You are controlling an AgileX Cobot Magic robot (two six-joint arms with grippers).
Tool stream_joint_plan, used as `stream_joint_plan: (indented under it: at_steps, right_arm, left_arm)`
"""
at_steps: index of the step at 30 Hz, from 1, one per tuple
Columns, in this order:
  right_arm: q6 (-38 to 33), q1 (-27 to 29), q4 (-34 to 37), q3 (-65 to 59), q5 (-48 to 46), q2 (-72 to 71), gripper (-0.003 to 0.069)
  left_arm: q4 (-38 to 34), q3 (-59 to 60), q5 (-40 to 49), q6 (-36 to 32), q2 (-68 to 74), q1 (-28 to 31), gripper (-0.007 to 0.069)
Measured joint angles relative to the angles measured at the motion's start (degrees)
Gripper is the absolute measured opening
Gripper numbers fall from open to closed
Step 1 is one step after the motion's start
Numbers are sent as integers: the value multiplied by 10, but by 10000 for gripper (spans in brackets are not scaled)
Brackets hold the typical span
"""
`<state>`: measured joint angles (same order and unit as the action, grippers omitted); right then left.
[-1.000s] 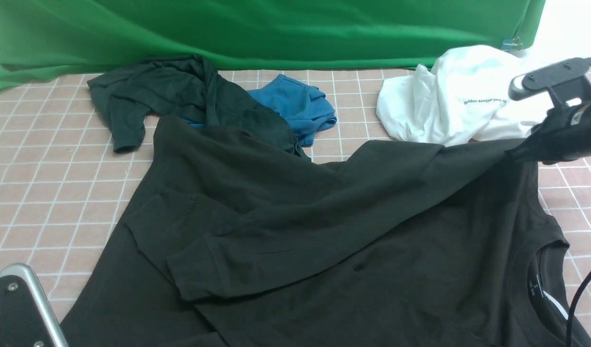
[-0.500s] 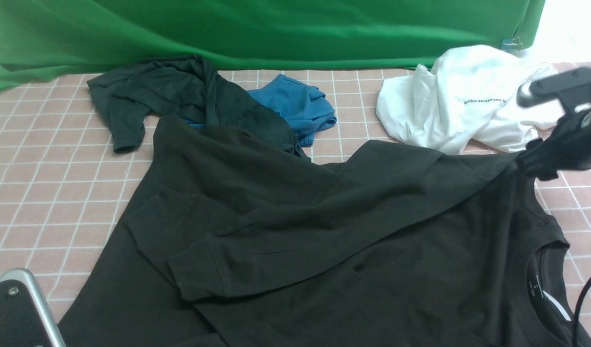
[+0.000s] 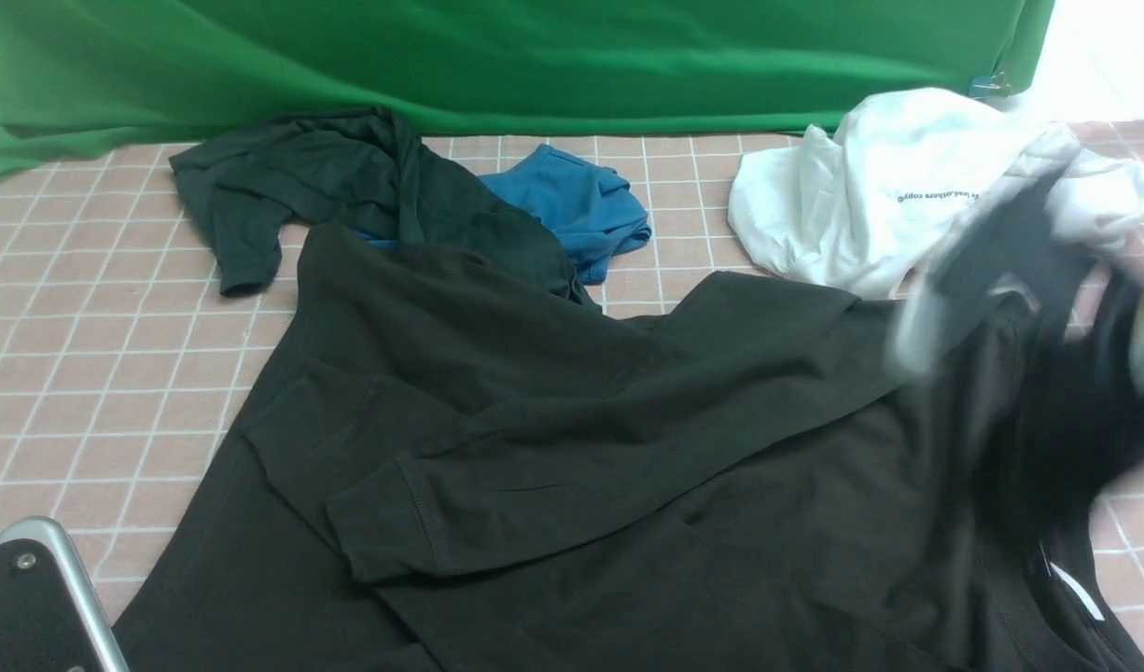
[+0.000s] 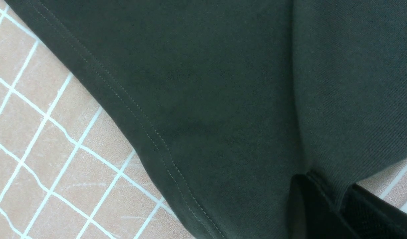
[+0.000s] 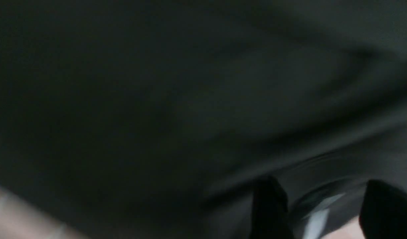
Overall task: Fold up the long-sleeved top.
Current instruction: Use both arms simultaneously to clamp the lower edge of the clothing fabric
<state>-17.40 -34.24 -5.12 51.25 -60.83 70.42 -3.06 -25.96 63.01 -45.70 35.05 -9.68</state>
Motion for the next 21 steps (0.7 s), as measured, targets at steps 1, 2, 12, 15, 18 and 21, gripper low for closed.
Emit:
stream_joint_plan:
  at_steps: [1,2,12,15,18,21]
  right_arm:
    - [-20,-42,-2,-28,-14,-12,428]
    - [-33,-74,-3,-51,-23,-20,448]
    - [-66,-220,-98,-279,64,-16,584]
    - [-50,-220,-141,-316,106,-9,585]
    - [-43,-221,-155,-317,113,-9,586]
    - [-24,-221,-172,-317,116,-9,587]
  left_arm:
    - [0,0,0,0,0,0,36]
    - [0,0,0,1,0,0,36]
    - [-2,0,0,13,0,0,36]
    - [-5,0,-2,13,0,0,36]
    - [-15,0,-9,13,0,0,36]
    - [-23,0,-11,13,0,0,36]
